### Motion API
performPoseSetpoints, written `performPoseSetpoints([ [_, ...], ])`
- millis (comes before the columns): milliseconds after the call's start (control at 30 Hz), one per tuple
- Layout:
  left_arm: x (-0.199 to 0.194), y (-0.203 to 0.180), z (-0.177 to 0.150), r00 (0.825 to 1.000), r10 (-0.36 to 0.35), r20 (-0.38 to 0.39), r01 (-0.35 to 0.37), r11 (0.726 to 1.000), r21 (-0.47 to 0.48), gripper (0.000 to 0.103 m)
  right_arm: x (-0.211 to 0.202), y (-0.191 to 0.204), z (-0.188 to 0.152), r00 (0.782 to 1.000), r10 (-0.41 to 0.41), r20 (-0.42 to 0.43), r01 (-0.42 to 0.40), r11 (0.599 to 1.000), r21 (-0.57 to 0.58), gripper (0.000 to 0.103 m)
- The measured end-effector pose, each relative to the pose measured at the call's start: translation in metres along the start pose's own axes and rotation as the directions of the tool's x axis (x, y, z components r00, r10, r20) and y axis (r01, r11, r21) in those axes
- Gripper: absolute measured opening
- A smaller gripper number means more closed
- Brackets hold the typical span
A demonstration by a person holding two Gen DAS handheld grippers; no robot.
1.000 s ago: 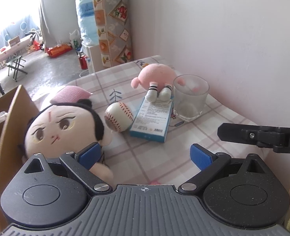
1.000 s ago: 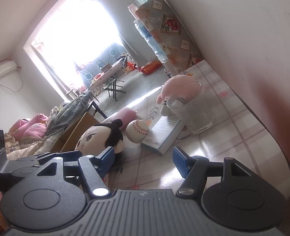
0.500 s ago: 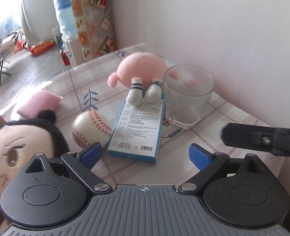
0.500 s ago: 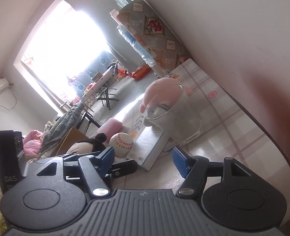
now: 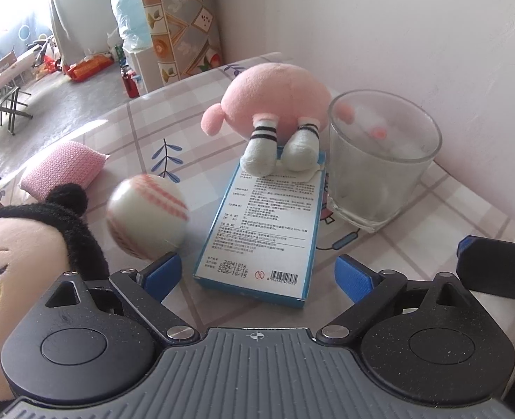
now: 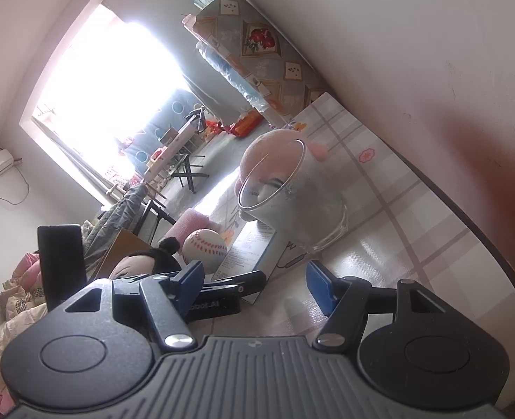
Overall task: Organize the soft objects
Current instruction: 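Grasp the blue medicine box on the table with the left gripper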
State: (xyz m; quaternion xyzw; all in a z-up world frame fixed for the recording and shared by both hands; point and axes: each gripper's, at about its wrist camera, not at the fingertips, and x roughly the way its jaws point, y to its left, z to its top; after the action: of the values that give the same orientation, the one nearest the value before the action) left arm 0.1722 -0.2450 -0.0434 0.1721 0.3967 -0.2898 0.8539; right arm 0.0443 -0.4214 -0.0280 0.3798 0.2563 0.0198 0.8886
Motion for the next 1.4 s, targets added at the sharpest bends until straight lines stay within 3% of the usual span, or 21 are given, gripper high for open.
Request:
performPoseSetpoints([
  [33, 0.002, -0.001, 0.0, 1.0, 0.003, -0.002, -0.003, 1.0, 0.003, 0.085, 0.0, 0.001, 0.0, 1.0, 0.003, -0.001, -0.003, 1.0, 0.0, 0.068],
  [133, 0.009, -0.004, 0.001, 0.999, 0.015, -0.043, -0.015, 1.0, -0.005, 0.079, -0.001, 0.002, 0.001, 1.0, 0.005, -0.004, -0.005, 1.0, -0.004, 0.068],
  [233, 0.012, 0.001, 0.003, 0.998, -0.017, -0.058, 0.013, 0.998, -0.063, 0.076, -0.002, 0.005, 0.002, 1.0, -0.008, -0.014, 0.008, 1.0, -0.011, 0.068],
  [800, -0.016, 0.005, -0.021, 0.993, -0.059, -0.103, 0.048, 0.993, -0.112, 0.075, -0.016, 0.033, -0.001, 0.999, -0.043, -0.026, 0.041, 0.997, -0.059, 0.068],
  [1000, -0.036, 0.004, -0.044, 0.995, -0.044, -0.094, 0.035, 0.994, -0.101, 0.074, -0.022, 0.036, -0.001, 0.999, -0.046, -0.028, 0.044, 0.997, -0.063, 0.068],
  [1400, -0.066, 0.001, -0.07, 0.993, -0.105, -0.061, 0.099, 0.992, -0.083, 0.076, -0.033, 0.039, -0.003, 0.997, -0.078, -0.017, 0.077, 0.995, -0.065, 0.068],
])
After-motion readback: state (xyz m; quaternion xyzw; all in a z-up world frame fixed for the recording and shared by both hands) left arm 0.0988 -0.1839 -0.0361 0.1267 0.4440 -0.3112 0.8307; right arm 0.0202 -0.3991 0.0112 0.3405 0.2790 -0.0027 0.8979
